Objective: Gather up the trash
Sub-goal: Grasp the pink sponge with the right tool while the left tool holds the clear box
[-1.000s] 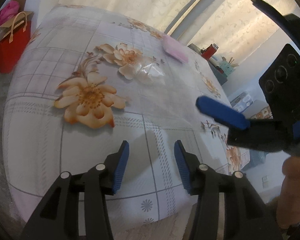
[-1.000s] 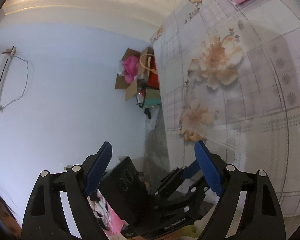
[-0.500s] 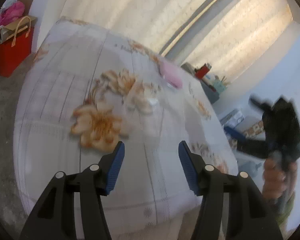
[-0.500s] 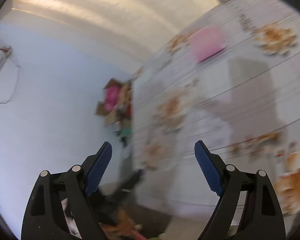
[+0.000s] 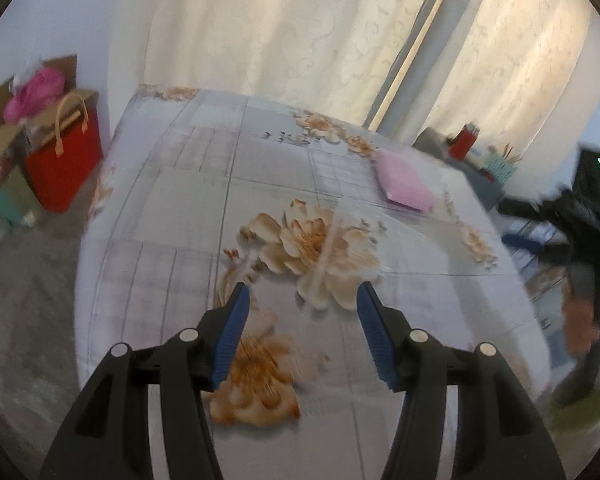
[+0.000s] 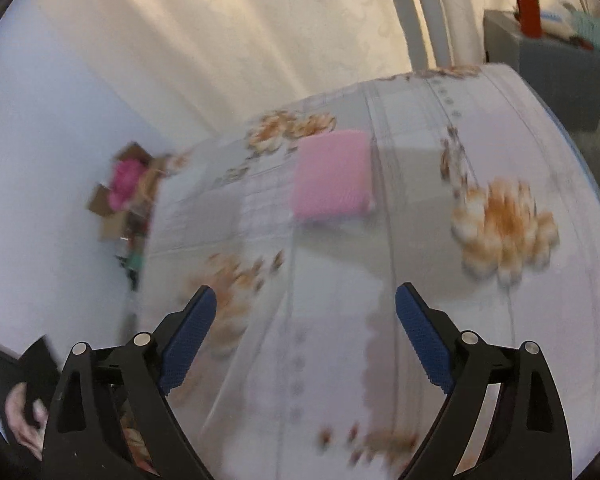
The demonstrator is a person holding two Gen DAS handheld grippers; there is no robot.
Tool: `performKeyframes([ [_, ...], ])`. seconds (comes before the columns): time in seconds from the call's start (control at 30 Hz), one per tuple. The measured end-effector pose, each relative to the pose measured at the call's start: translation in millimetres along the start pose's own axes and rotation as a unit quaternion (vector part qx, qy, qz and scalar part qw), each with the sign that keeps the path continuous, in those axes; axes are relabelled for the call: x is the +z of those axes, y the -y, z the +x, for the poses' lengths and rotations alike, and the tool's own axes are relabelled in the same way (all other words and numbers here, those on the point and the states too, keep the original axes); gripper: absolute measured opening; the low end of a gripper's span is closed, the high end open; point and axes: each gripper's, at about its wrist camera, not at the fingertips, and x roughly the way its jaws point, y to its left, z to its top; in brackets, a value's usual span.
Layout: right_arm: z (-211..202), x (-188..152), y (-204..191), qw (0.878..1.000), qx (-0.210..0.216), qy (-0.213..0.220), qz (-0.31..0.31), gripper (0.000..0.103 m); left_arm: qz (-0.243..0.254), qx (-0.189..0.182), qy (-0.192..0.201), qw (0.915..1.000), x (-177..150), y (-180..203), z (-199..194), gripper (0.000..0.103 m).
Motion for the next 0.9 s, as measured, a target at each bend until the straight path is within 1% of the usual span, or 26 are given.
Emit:
performKeyframes([
  [0.07, 24.4, 22.6, -3.6, 1.0, -0.013, -0.017, -0.014, 0.09, 0.013, 0.008, -0.003, 0.9999, 7.0, 1.6, 5.1, 0.054],
  [0.1, 37.0, 33.4, -3.1, 0.999, -0.031, -0.024, -0.013, 0.09, 0.017, 0.01, -0.005, 0.9998, 9.5, 1.9, 6.3, 0.054],
  [0.2, 66.2, 53.9, -3.7, 0.998, -0.044, -0.04, -0.015, 0.09, 0.038, 0.015, -0.012, 0.9991, 18.7, 5.0, 16.1, 0.054],
  [0.27, 88.4, 67.2, -4.8, 0.997, -0.06, -0.054, -0.017, 0.09, 0.055, 0.017, -0.021, 0.9981, 24.4, 6.5, 23.4, 0.054],
  [0.37, 107.5, 75.4, -6.3, 0.995, -0.078, -0.064, -0.02, 0.09, 0.075, 0.023, -0.03, 0.9965, 31.0, 9.8, 33.1, 0.054],
  [0.5, 126.2, 84.2, -9.3, 0.992, -0.099, -0.074, -0.034, 0.09, 0.108, 0.014, -0.049, 0.9929, 32.7, 19.3, 44.7, 0.054],
  [0.53, 126.7, 84.8, -10.1, 0.991, -0.102, -0.076, -0.035, 0.09, 0.113, 0.015, -0.053, 0.9921, 32.1, 20.8, 47.7, 0.052],
  [0.57, 130.0, 86.1, -10.0, 0.991, -0.104, -0.078, -0.034, 0.09, 0.119, 0.016, -0.058, 0.991, 31.2, 23.0, 51.9, 0.046],
  [0.6, 132.8, 86.2, -8.8, 0.991, -0.103, -0.082, -0.032, 0.09, 0.123, 0.018, -0.063, 0.9903, 30.7, 24.6, 54.2, 0.043],
  [0.67, 135.7, 85.9, -7.5, 0.99, -0.105, -0.084, -0.032, 0.09, 0.125, 0.02, -0.072, 0.9894, 29.1, 25.7, 60.0, 0.027],
  [0.7, 136.4, 84.8, -7.3, 0.99, -0.107, -0.084, -0.034, 0.089, 0.121, 0.018, -0.076, 0.9896, 28.5, 25.4, 62.1, 0.025],
  [0.73, 136.5, 84.2, -7.3, 0.99, -0.109, -0.083, -0.037, 0.083, 0.115, 0.014, -0.082, 0.9899, 27.8, 24.4, 64.2, 0.02],
  [0.77, 136.1, 82.7, -7.0, 0.989, -0.115, -0.082, -0.041, 0.08, 0.106, 0.008, -0.087, 0.9905, 26.8, 23.0, 65.8, 0.015],
  [0.83, 132.1, 78.1, -6.3, 0.989, -0.116, -0.075, -0.046, 0.079, 0.097, 0.002, -0.094, 0.9909, 25.4, 21.9, 66.2, 0.009],
  [0.9, 126.5, 71.7, -4.7, 0.989, -0.119, -0.071, -0.052, 0.077, 0.094, 0.002, -0.096, 0.9909, 22.5, 21.9, 65.2, 0.006],
])
